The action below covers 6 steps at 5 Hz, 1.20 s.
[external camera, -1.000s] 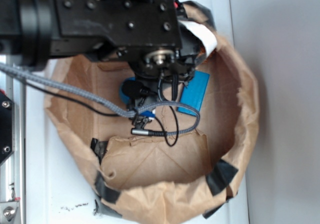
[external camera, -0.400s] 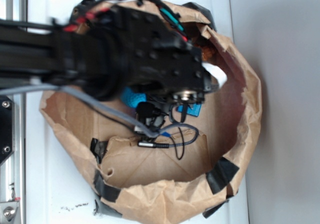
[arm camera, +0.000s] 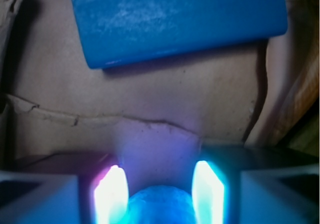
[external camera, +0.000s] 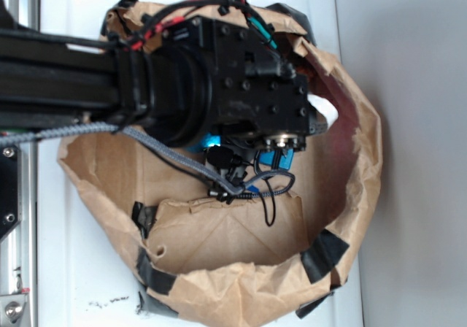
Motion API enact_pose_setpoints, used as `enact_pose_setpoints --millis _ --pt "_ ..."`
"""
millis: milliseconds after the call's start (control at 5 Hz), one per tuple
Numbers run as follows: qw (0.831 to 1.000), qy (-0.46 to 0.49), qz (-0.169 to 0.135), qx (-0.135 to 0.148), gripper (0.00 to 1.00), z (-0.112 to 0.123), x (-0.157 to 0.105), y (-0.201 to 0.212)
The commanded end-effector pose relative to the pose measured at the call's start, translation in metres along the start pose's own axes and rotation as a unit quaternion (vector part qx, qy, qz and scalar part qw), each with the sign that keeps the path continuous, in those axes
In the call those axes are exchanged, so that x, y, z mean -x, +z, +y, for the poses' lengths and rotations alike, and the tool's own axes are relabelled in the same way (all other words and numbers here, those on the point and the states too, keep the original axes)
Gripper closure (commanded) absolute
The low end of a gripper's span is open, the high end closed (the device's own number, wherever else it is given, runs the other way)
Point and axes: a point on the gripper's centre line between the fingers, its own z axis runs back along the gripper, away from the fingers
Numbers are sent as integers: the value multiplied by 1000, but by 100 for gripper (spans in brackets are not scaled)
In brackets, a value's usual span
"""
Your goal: Grab the blue ball.
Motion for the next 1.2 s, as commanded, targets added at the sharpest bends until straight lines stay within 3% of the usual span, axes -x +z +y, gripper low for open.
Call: enact_pose_setpoints --millis 0,400,600,800,1000 --pt "998 13 -62 -5 100 4 -3 26" --pt "989 41 -137 34 100 14 19 80" --pt "985 49 -154 62 100 22 43 118" --pt "982 46 -171 72 100 25 48 130" --pt "982 47 -169 65 100 25 48 132"
